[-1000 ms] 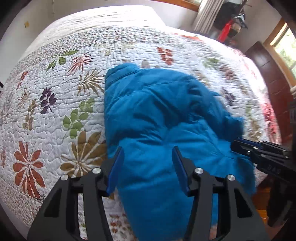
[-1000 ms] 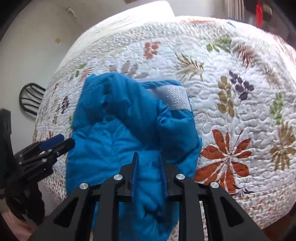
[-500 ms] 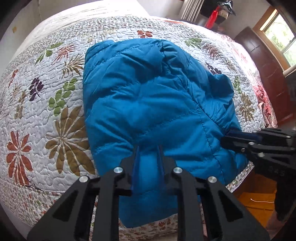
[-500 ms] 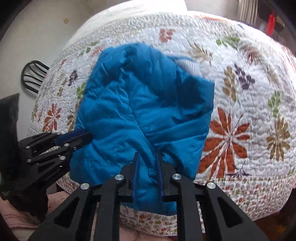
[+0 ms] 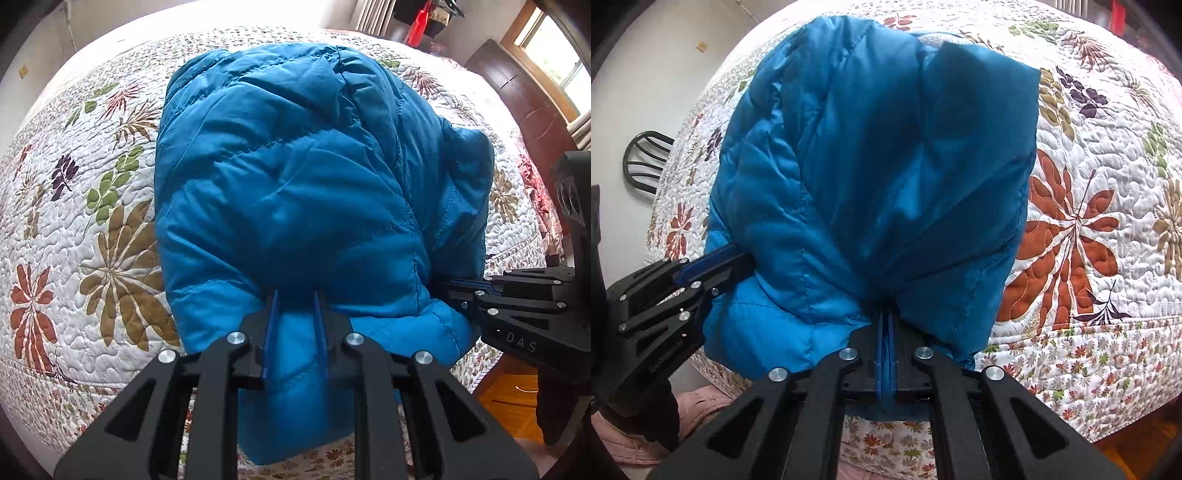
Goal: Fold large clothes
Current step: 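Lift the bundle with both grippers and flip it over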
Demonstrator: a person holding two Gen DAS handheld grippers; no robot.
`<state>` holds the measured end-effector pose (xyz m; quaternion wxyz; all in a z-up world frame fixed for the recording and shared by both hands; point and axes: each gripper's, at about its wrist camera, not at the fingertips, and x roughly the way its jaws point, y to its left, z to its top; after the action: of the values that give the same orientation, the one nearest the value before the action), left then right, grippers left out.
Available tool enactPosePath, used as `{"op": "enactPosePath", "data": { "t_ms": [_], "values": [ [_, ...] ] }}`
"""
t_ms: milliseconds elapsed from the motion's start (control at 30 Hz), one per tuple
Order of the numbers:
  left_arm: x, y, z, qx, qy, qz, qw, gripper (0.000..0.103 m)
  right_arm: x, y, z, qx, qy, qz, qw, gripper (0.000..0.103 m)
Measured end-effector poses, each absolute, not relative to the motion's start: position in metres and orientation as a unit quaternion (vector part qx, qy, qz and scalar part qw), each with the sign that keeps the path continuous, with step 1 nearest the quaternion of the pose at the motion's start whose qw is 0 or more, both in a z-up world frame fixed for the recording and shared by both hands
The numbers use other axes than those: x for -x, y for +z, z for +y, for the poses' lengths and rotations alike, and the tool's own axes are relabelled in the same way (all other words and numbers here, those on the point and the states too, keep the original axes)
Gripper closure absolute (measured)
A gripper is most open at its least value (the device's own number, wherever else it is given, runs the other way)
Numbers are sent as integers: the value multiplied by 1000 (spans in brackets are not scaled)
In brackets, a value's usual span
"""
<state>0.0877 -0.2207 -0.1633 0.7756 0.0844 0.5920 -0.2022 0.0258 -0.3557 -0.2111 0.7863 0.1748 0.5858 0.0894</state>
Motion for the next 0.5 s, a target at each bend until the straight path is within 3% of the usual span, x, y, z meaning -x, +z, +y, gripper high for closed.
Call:
{"op": "enactPosePath", "data": {
  "t_ms": [500],
  "values": [
    [-87,-168,-223,-88,-201,584,781,86,-27,-216,-356,-183,89,577,791,103]
  ]
}}
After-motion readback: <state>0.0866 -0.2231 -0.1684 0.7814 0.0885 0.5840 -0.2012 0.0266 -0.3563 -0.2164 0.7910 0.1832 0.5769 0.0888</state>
